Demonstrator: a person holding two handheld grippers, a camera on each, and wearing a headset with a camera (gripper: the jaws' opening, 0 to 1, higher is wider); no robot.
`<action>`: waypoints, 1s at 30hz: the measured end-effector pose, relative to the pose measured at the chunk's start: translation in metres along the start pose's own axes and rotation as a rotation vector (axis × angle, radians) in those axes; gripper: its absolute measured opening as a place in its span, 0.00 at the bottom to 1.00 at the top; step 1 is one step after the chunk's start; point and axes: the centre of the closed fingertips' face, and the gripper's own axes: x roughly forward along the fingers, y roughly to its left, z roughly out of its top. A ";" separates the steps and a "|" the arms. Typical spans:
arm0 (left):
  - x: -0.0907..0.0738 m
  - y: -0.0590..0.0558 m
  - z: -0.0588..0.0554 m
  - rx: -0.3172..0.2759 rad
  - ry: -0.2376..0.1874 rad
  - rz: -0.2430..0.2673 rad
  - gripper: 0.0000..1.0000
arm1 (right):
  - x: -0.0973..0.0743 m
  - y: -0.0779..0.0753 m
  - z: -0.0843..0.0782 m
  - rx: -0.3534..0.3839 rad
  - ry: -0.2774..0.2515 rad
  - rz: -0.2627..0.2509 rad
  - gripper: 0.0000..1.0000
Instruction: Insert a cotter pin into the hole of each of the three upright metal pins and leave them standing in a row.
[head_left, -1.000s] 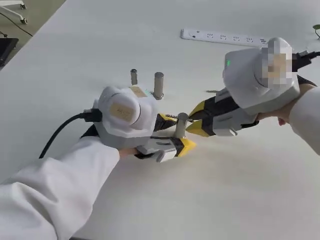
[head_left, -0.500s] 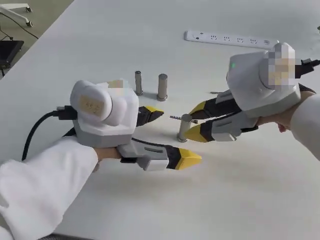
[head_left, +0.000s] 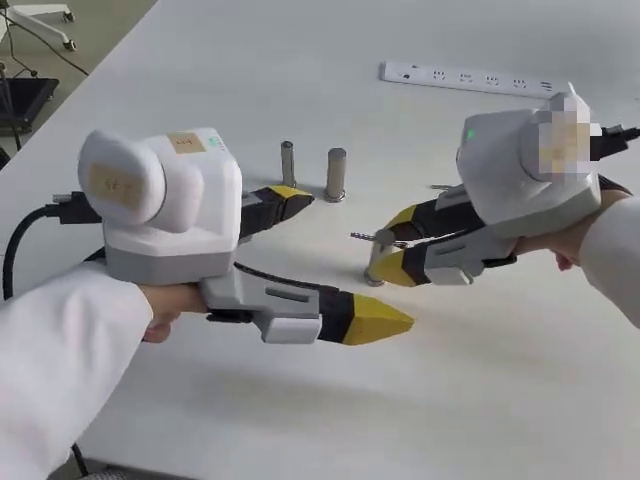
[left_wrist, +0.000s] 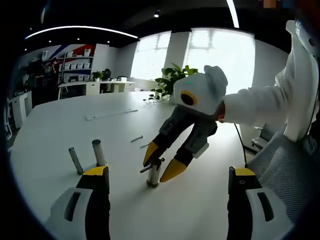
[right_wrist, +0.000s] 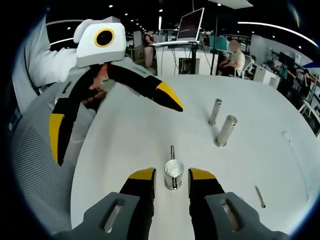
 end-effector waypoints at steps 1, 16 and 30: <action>-0.001 0.001 -0.001 -0.004 0.006 0.002 0.99 | 0.000 0.000 0.000 0.002 0.000 0.001 0.21; -0.013 0.016 -0.008 -0.037 -0.001 0.052 0.99 | 0.006 -0.003 -0.004 0.027 0.012 0.006 0.10; -0.018 0.018 -0.020 -0.057 0.031 0.054 0.99 | 0.009 -0.005 -0.003 -0.013 -0.010 0.017 0.08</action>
